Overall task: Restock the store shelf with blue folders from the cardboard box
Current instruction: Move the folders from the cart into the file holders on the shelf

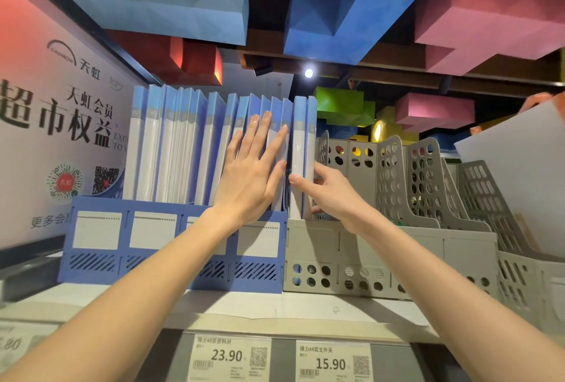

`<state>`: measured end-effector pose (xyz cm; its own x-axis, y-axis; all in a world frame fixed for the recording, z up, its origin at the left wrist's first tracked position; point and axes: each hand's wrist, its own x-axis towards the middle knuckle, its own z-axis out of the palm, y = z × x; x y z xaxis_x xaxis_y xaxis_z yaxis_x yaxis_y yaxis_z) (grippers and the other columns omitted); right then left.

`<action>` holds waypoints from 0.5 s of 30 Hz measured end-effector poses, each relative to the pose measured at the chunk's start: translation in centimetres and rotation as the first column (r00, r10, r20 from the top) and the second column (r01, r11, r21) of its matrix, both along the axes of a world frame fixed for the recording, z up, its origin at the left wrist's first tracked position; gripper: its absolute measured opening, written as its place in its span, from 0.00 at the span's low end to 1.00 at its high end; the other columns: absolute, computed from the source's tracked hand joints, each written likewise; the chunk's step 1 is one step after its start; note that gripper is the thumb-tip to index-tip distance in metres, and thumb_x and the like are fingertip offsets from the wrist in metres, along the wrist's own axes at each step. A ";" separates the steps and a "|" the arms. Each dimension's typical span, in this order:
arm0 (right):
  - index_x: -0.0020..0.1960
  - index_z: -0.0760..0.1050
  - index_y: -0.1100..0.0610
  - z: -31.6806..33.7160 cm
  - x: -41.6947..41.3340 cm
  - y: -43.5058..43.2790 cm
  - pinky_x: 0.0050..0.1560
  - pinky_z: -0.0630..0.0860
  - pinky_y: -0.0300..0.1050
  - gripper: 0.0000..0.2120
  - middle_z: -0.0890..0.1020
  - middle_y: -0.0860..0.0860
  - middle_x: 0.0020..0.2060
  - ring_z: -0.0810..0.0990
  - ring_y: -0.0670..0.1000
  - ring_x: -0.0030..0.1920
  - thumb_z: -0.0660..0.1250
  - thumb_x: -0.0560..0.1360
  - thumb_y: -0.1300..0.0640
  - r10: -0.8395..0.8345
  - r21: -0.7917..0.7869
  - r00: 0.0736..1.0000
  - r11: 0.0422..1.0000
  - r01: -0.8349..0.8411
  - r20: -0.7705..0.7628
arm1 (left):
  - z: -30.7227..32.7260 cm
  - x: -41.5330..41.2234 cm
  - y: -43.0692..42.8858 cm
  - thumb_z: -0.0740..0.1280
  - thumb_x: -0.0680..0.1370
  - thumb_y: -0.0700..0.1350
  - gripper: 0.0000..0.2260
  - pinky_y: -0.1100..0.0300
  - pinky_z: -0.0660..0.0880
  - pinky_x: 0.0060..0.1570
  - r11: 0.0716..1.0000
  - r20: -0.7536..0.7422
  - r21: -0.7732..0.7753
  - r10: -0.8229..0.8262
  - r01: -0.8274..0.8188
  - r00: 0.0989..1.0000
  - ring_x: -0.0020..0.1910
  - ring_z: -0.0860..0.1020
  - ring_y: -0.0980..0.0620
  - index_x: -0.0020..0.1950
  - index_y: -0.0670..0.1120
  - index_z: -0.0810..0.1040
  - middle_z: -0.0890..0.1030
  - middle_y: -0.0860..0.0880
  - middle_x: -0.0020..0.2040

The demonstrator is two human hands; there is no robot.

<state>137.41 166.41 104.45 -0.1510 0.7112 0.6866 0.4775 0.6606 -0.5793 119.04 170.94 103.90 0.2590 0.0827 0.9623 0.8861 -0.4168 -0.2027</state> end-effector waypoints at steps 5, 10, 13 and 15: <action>0.79 0.57 0.41 -1.3 -0.6 0.3 0.61 0.73 0.41 0.27 0.76 0.38 0.66 0.77 0.42 0.63 0.60 0.82 0.43 -0.036 0.044 0.994 0.999 0.032 0.102 | 0.0 -0.1 0.1 0.53 0.86 0.53 0.27 0.45 0.46 0.80 1.000 0.006 0.006 -0.009 0.009 1.000 0.82 0.42 0.49 0.84 0.51 0.49 0.46 0.47 0.84; 0.81 0.47 0.46 -1.7 -1.1 0.0 0.55 0.74 0.38 0.30 0.72 0.49 0.73 0.78 0.50 0.62 0.54 0.83 0.41 -0.193 0.062 0.956 0.981 0.183 0.222 | -0.1 0.0 0.5 0.51 0.86 0.54 0.27 0.45 0.45 0.80 1.000 0.001 0.011 -0.012 0.012 1.000 0.82 0.42 0.48 0.84 0.51 0.49 0.45 0.46 0.84; 0.81 0.47 0.45 -2.3 -1.3 -0.2 0.61 0.76 0.51 0.31 0.75 0.51 0.71 0.80 0.54 0.62 0.52 0.82 0.37 -0.292 0.070 0.928 0.956 0.284 0.233 | -0.1 0.0 0.5 0.50 0.85 0.55 0.27 0.45 0.45 0.80 1.000 -0.004 -0.001 -0.015 0.014 1.000 0.82 0.42 0.47 0.84 0.50 0.48 0.45 0.46 0.84; 0.80 0.50 0.46 -2.7 -1.4 -0.4 0.65 0.74 0.58 0.32 0.76 0.51 0.70 0.79 0.56 0.63 0.51 0.82 0.35 -0.351 0.094 0.901 0.936 0.338 0.256 | -0.1 0.1 0.4 0.49 0.85 0.55 0.28 0.44 0.45 0.80 1.000 -0.007 -0.023 -0.013 0.012 1.000 0.82 0.41 0.47 0.84 0.50 0.48 0.44 0.45 0.84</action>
<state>135.97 166.05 101.73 -0.0826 0.7198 0.6892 0.8113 0.4502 -0.3729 119.11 171.31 103.75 0.2667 0.1016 0.9584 0.8795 -0.4324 -0.1989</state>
